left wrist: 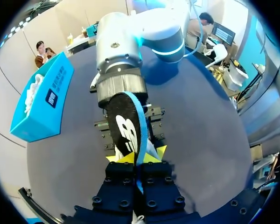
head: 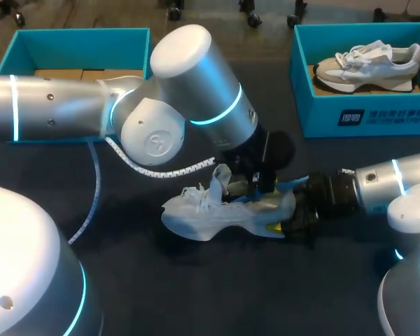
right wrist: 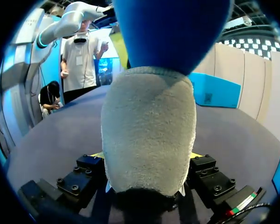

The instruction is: Take the shoe out of the shoebox, open the shoe tongue, remove and reinsert the insole, then place the shoe into the shoebox

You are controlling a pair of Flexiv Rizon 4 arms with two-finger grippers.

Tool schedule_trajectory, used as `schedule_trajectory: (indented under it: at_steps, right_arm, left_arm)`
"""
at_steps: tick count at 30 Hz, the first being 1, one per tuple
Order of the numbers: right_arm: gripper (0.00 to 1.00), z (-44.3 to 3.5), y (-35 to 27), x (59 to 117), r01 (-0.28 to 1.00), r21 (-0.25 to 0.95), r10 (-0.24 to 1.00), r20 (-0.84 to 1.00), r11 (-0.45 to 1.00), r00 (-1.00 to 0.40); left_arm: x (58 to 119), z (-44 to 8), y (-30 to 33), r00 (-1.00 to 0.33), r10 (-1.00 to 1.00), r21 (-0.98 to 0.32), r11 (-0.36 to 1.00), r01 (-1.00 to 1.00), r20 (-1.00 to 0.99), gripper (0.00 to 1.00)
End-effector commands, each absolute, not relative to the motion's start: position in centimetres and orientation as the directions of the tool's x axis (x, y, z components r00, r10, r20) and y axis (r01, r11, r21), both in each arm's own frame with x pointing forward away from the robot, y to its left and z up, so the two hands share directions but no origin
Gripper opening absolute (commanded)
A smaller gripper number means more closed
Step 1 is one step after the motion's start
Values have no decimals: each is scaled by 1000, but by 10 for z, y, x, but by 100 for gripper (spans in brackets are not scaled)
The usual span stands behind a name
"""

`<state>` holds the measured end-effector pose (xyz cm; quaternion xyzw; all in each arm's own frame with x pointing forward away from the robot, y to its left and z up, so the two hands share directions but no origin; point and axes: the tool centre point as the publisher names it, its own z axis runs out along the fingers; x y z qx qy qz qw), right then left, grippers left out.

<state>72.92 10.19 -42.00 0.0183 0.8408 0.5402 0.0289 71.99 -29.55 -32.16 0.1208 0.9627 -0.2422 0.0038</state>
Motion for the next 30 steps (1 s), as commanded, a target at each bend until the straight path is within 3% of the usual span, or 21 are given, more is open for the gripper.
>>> schedule_trajectory:
  at_steps: [1,17,30]
  right_arm:
    - [0,-428,109,726,0,907,63,-29,421,-998]
    - [0,-428,109,726,0,907,63,-29,421,-998]
    - [0,-428,109,726,0,907,63,-29,421,-998]
  left_arm:
    - [719,-302,-286,-967,249,-475,845,245,-55,0]
    - [692,-212,-292,-957,283,-620,740,260,-63,0]
    - [670,-160,-299,-957,256,-826,505,250,-133,0]
